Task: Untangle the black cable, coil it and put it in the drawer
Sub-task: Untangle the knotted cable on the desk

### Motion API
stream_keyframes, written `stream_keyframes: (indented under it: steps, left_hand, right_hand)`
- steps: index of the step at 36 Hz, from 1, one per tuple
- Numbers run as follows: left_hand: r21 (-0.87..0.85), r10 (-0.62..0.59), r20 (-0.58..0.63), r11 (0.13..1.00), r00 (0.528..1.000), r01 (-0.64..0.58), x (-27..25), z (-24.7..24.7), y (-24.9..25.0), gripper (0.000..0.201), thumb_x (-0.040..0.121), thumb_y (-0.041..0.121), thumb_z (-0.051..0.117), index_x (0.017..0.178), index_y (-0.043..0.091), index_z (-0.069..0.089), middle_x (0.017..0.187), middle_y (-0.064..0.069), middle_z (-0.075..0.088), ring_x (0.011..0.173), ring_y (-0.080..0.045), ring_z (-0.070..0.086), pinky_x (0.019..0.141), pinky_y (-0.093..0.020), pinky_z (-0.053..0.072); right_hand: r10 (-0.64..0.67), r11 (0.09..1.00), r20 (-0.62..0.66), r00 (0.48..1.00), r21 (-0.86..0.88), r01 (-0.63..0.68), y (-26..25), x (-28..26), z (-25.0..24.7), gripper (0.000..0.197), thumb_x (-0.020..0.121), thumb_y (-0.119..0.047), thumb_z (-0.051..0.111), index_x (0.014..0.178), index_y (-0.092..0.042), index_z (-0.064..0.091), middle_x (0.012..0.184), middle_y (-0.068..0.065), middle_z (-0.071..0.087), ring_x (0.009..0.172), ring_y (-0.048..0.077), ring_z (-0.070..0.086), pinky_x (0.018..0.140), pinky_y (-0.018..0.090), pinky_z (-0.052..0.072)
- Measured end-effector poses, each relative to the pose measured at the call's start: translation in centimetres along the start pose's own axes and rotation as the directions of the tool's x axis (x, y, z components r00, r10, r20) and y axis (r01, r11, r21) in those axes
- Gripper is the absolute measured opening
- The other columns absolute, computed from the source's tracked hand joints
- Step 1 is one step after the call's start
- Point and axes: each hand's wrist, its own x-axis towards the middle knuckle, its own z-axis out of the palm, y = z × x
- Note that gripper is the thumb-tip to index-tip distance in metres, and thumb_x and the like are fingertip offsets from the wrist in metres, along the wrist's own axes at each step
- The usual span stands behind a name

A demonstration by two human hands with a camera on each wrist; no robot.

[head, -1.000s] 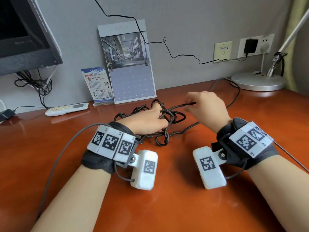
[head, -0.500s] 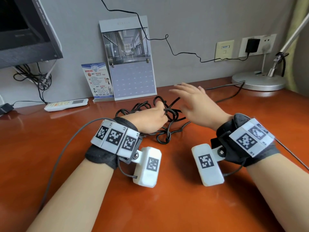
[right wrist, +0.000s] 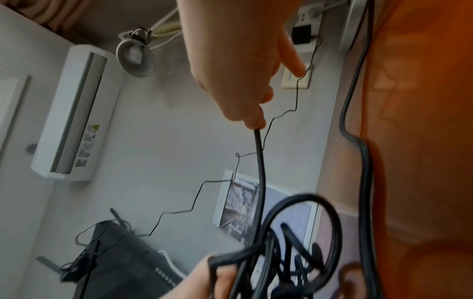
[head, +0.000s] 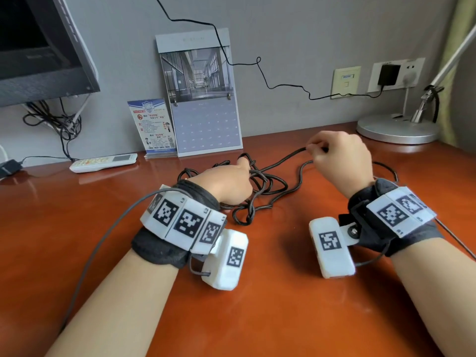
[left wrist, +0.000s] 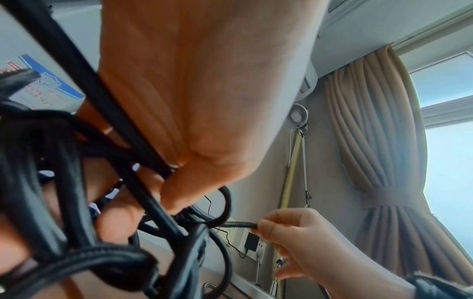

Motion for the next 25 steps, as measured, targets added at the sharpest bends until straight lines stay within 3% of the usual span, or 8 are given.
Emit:
stream_keyframes:
  steps: [3,5,8,12,15,19,22,25]
  left_hand:
    - [-0.013,-0.001,0.003,1.0,1.0,0.001,-0.3,-0.1,0.2,0.053,0.097,0.01,0.032,0.146,0.01,0.011,0.117,-0.012,0.064,0.084,-0.025,0.065,0.068,-0.036,0.049]
    - [-0.017,-0.001,0.026,1.0,1.0,0.002,-0.7,-0.2,0.4,0.056,0.095,0.007,0.032,0.146,0.01,0.011,0.106,-0.011,0.068,0.075,-0.021,0.057,0.057,-0.029,0.039]
    - [0.022,0.013,-0.003,1.0,1.0,-0.013,-1.1,-0.4,0.6,0.054,0.091,-0.001,0.031,0.143,0.005,0.016,0.101,-0.013,0.069,0.074,-0.021,0.052,0.052,-0.028,0.032]
    - [0.06,0.024,-0.005,0.998,1.0,-0.024,-0.9,-0.2,1.0,0.052,0.092,-0.003,0.031,0.142,-0.001,0.015,0.099,-0.013,0.067,0.077,-0.023,0.054,0.051,-0.028,0.032]
    - [0.076,0.05,0.002,0.996,0.999,-0.05,-0.7,0.2,1.1,0.049,0.095,0.001,0.032,0.14,-0.006,0.017,0.095,-0.012,0.067,0.077,-0.022,0.057,0.052,-0.027,0.033]
    - [0.099,0.06,-0.036,0.993,0.998,-0.056,-0.5,0.4,1.1,0.036,0.098,0.008,0.034,0.131,-0.005,0.029,0.065,-0.003,0.044,0.053,-0.014,0.039,0.045,-0.027,0.028]
    - [0.105,0.021,-0.021,0.994,1.0,-0.019,-0.8,0.1,1.1,0.021,0.1,0.009,0.03,0.118,-0.003,0.032,0.061,-0.005,0.042,0.051,-0.016,0.036,0.045,-0.028,0.024]
    - [0.078,0.0,0.007,0.997,1.0,-0.001,-1.2,-0.2,1.2,0.037,0.103,0.028,0.028,0.127,0.0,0.026,0.064,-0.004,0.047,0.054,-0.016,0.042,0.048,-0.028,0.029]
  right_hand:
    - [0.106,0.994,-0.07,0.992,-0.017,-0.107,1.5,0.5,-0.3,0.02,0.086,-0.022,0.055,0.094,-0.017,0.072,0.094,0.013,0.07,0.09,0.038,0.061,0.073,0.035,0.046]
    - [0.175,0.983,-0.122,0.977,-0.037,-0.181,2.4,0.8,-0.8,0.022,0.087,-0.022,0.053,0.096,-0.015,0.072,0.095,0.015,0.07,0.09,0.039,0.061,0.071,0.035,0.045]
    - [0.193,0.974,-0.164,0.967,-0.09,-0.21,3.2,0.8,-1.3,0.024,0.088,-0.019,0.05,0.097,-0.013,0.072,0.096,0.016,0.069,0.091,0.039,0.059,0.075,0.038,0.043]
    - [-0.097,0.981,-0.054,0.994,-0.173,0.087,2.0,0.8,-1.0,0.034,0.078,-0.015,0.046,0.093,-0.02,0.076,0.107,0.009,0.066,0.107,0.035,0.053,0.098,0.052,0.029]
    - [-0.346,0.935,0.192,0.918,-0.003,0.353,-0.7,0.0,-0.7,0.035,0.08,-0.008,0.058,0.108,-0.024,0.071,0.122,0.004,0.062,0.124,0.027,0.046,0.105,0.053,0.02]
    - [-0.427,0.904,0.345,0.836,0.13,0.408,-3.4,-1.1,-0.1,0.025,0.086,-0.016,0.062,0.107,-0.026,0.071,0.118,-0.006,0.063,0.12,0.014,0.047,0.114,0.048,0.01]
    - [-0.378,0.924,0.325,0.867,0.179,0.337,-3.6,-1.2,0.1,0.02,0.084,-0.018,0.065,0.099,-0.027,0.074,0.103,-0.007,0.07,0.092,0.012,0.059,0.108,0.039,0.033]
    - [-0.28,0.955,0.257,0.925,0.171,0.241,-3.6,-1.3,0.1,0.018,0.083,-0.016,0.066,0.094,-0.026,0.076,0.097,-0.005,0.072,0.091,0.019,0.063,0.083,0.037,0.051]
